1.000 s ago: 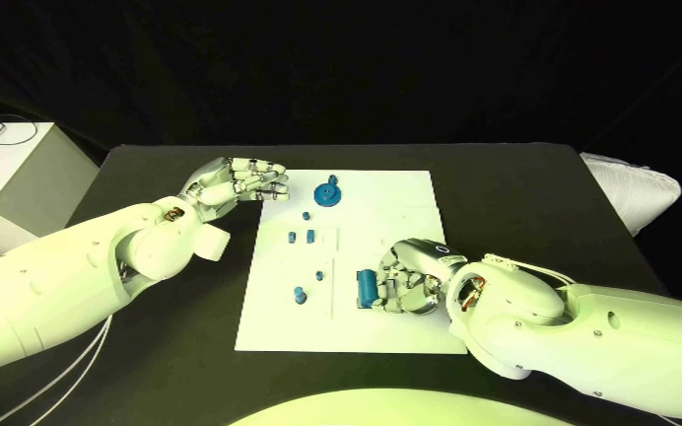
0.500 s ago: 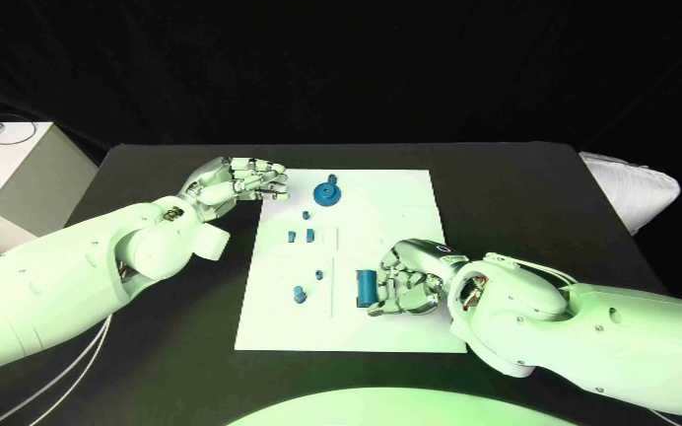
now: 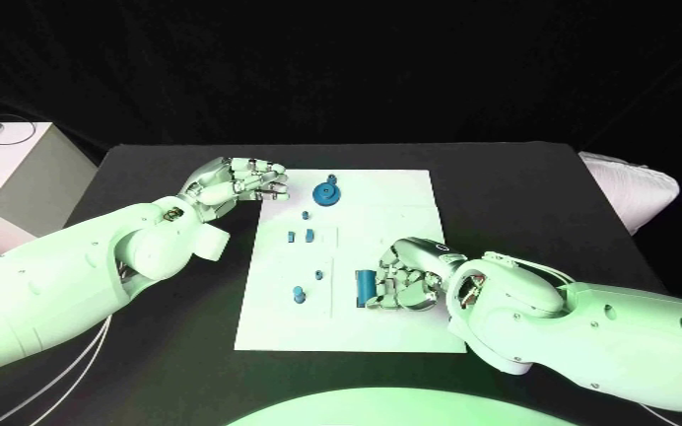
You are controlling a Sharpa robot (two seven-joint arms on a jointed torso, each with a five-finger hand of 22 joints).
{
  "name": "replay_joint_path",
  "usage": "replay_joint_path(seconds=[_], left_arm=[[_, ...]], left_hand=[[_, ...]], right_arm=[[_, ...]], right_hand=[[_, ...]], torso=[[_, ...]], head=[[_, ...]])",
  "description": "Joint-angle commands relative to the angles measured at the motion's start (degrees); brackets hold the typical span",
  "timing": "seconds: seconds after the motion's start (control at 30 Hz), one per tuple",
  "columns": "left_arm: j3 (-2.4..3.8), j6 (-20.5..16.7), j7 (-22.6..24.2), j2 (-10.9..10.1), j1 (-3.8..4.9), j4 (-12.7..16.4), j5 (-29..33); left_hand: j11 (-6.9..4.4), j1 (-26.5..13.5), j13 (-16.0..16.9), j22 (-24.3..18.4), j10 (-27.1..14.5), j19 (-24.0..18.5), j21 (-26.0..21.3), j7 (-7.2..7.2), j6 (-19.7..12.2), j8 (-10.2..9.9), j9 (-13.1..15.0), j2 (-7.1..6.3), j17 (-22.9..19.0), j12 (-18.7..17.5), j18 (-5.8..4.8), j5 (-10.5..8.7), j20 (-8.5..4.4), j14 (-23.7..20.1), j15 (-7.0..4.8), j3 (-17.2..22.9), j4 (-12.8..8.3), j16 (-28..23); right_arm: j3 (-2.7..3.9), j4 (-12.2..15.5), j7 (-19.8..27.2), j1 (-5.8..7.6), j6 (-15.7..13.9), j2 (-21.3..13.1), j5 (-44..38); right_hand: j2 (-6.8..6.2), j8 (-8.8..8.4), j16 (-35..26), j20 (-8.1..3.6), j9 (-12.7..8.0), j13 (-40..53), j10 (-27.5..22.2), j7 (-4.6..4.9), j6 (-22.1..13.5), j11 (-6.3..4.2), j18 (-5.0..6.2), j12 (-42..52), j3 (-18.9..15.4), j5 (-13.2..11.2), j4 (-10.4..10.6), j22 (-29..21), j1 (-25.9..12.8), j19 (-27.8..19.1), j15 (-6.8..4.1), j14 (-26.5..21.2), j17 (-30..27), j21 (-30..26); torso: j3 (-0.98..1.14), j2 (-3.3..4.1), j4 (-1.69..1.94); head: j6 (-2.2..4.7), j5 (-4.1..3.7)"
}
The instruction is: Assemble the parts on the task board
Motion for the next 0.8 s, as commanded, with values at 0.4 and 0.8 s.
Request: replay_joint_path(seconds=[0.4,0.8], left_arm=[[0.03,1.1,0.4,0.01,-0.01,0.39,0.08],[0.03,1.1,0.37,-0.12,-0.01,0.38,0.06]], left_hand=[[0.16,-0.16,0.09,-0.09,0.16,0.33,-0.32,-0.04,0.49,-0.36,-0.09,0.53,0.13,0.22,0.29,0.28,0.14,0.34,0.24,0.32,-0.05,-0.29],[0.16,-0.16,0.09,-0.09,0.16,0.33,-0.32,-0.04,0.49,-0.36,-0.09,0.53,0.13,0.22,0.29,0.28,0.14,0.34,0.24,0.32,-0.05,-0.29]], right_arm=[[0.03,-1.83,-0.91,-1.23,-1.22,1.72,-3.46],[0.03,-1.23,0.06,-1.39,-2.78,0.69,-3.72]], right_hand=[[0.18,0.21,0.36,-0.21,-0.49,15.08,5.99,-0.23,-0.62,-0.33,-0.74,0.37,3.68,1.23,-0.27,14.97,2.51,5.92,-0.15,5.97,15.09,-0.05],[-0.78,0.19,0.36,-0.24,-0.83,15.08,5.99,-0.11,-0.7,-0.26,-0.73,0.37,5.29,1.45,-0.13,14.95,3.63,5.91,-0.13,5.97,15.09,-0.11]], torso=[[0.0,0.01,0.05],[0.02,-0.02,-0.02]], head=[[-0.06,-0.09],[0.11,-0.06]])
